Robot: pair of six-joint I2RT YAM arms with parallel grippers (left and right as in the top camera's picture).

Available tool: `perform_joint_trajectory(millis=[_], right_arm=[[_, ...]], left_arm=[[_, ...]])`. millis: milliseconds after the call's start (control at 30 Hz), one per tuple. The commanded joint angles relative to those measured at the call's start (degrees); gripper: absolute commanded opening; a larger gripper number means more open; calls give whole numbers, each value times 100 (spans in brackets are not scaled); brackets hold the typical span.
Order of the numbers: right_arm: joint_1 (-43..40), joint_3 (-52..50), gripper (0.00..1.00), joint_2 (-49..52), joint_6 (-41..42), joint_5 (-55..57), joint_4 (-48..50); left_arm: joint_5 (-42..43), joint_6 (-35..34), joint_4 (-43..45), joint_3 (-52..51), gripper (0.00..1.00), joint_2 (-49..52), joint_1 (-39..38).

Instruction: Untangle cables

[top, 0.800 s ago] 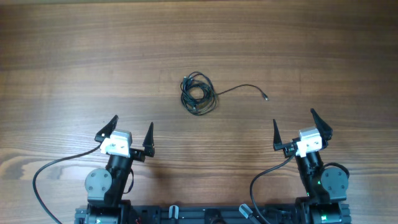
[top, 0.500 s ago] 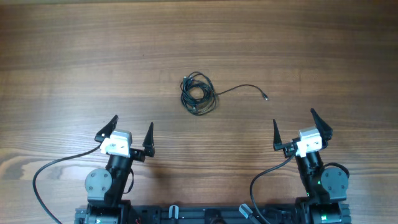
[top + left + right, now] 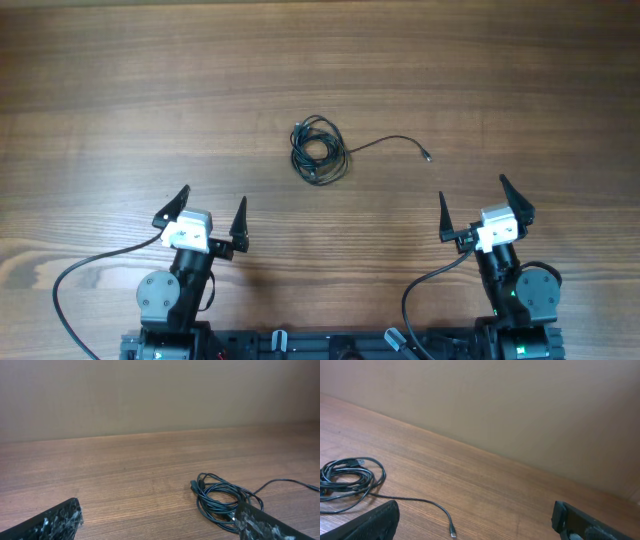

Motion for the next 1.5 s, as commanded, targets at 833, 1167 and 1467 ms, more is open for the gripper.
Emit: perform_joint_trajectory(millis=[833,1167,1467], right_arm=[[4,-4,100,-46,-50,-87,17],[4,-4,100,142,-50,-90,17],[4,-4,99,142,-50,-90,17]], left_arm=[[-125,472,-46,-20,100,-20,-24],[-83,-525,-42,-20,100,-20,-24],[37,-1550,-146,192,100,448,-24]])
